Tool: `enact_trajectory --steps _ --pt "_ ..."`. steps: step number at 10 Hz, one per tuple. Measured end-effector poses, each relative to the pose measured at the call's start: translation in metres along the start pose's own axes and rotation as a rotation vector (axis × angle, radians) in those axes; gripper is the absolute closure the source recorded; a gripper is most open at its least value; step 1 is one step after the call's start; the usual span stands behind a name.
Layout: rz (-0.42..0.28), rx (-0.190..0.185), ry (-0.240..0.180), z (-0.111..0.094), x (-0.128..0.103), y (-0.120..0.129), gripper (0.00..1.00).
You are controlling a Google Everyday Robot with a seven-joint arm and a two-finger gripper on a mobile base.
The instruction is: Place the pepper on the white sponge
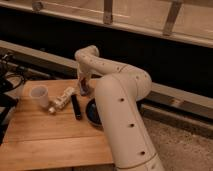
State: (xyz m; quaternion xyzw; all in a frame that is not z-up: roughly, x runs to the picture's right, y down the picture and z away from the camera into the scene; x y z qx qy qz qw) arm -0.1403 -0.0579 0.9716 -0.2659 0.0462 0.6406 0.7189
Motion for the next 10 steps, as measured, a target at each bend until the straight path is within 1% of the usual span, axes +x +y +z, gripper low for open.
enact_trajectory --steps 1,2,4,5,7,8,9,10 --pt "0.001 -0.045 -0.004 0.002 0.001 -0.003 0.59" --pt "-0.003 -0.085 -0.008 0.006 0.000 -0.001 0.47" --pt "-0.020 -0.106 -0.016 0.009 -0.003 0.008 0.28" --pt "-0.027 -0.113 -0.018 0.010 -0.005 0.011 0.22" --pt "-0.046 -0.123 -0.021 0.013 -0.007 0.017 0.20" --pt "-0.045 -0.119 -0.022 0.015 -0.006 0.018 0.20" --pt "-0.039 -0.104 -0.025 0.013 -0.007 0.018 0.24" --pt "-0.040 -0.108 -0.023 0.013 -0.007 0.020 0.33"
